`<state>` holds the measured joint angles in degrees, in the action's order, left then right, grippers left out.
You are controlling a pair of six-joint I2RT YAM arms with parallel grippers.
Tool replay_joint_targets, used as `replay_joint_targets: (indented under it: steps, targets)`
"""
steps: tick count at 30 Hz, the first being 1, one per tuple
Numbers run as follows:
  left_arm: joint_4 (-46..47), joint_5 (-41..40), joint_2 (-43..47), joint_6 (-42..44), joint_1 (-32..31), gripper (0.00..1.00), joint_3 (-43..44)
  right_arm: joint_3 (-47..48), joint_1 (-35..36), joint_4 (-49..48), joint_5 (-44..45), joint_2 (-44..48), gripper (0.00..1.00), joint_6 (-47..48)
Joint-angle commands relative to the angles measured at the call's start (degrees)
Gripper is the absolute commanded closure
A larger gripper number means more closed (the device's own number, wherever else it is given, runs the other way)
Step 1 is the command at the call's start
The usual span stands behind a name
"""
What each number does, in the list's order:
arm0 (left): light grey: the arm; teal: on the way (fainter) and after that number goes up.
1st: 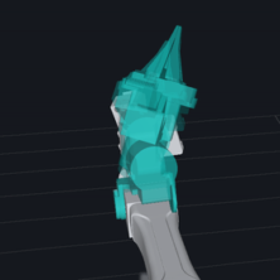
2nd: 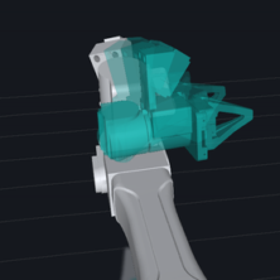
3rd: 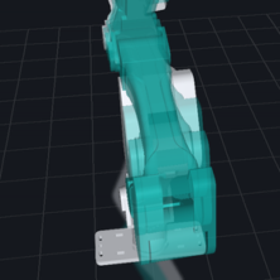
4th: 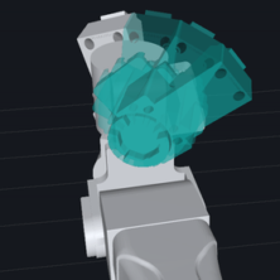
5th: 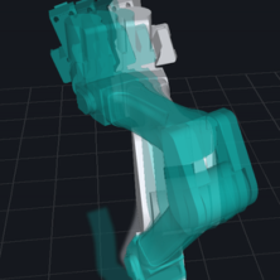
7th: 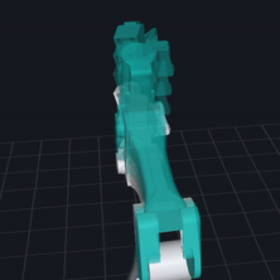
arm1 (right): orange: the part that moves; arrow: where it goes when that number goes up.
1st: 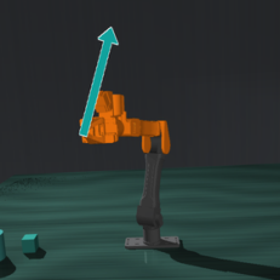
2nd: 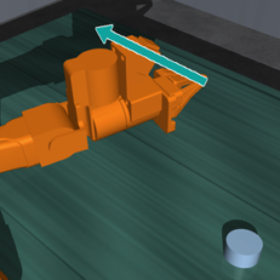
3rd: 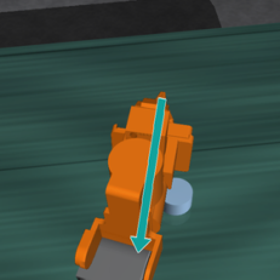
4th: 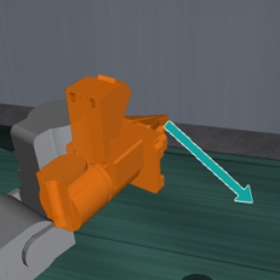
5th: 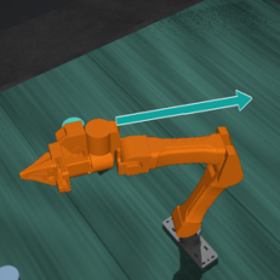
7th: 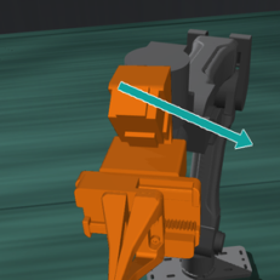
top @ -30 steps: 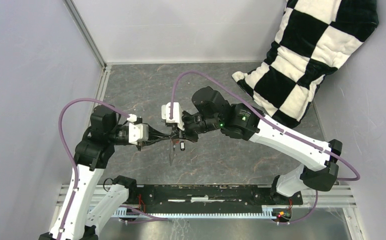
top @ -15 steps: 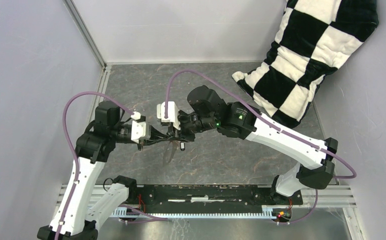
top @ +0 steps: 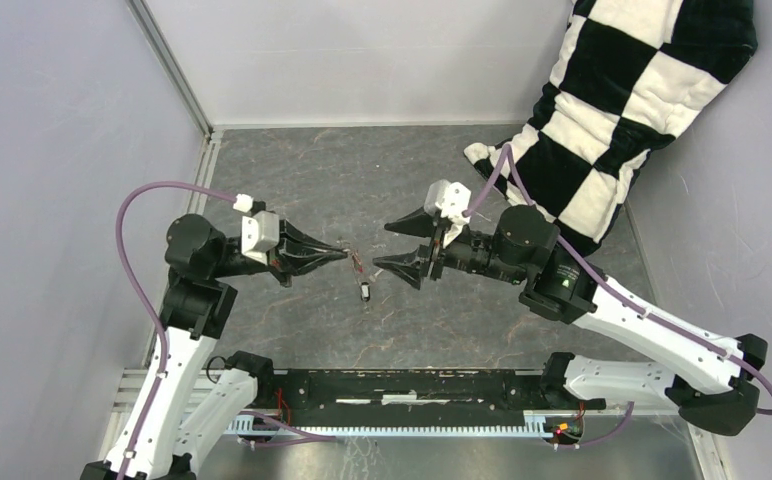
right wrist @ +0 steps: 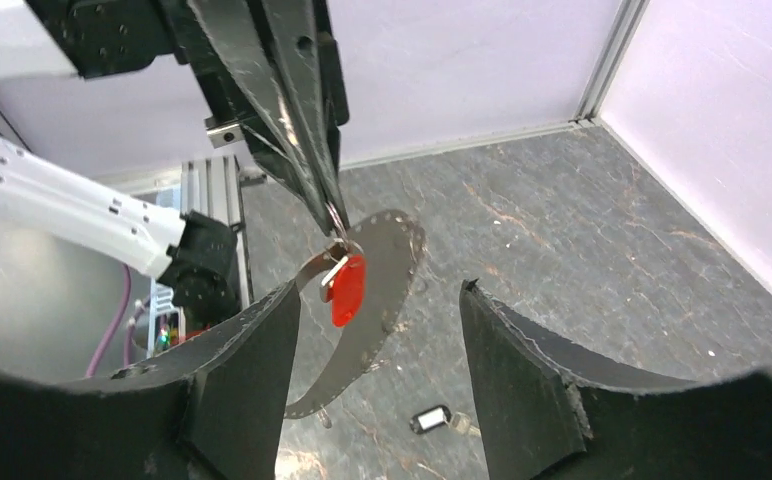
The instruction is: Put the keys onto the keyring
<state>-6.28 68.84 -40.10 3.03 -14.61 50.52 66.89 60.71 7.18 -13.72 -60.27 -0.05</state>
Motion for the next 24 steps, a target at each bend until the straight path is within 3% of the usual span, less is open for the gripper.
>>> replay_joint_targets:
  steps: [1,7,18,24]
  targets:
    - [20.2,-3.5,0.6,-16.9,-0.2,0.98,-0.2,-3.4,-1.4,-12.6,1.1,0.3,0.34,-8.3]
    - [29.0,-5.4,-0.1,-24.5,-0.2,0.98,-0.6,-5.0,-3.0,-19.2,-3.4,-0.9,0.36,-13.4]
    - [29.0,-5.1,1.0,-23.8,-0.2,0.98,-1.1,-3.9,-6.5,-28.5,-14.0,-4.0,0.46,-20.7]
    - [28.3,-5.1,1.6,-23.1,-0.2,0.98,-1.1,-2.4,-6.6,-28.9,-17.8,-6.1,0.49,-22.4]
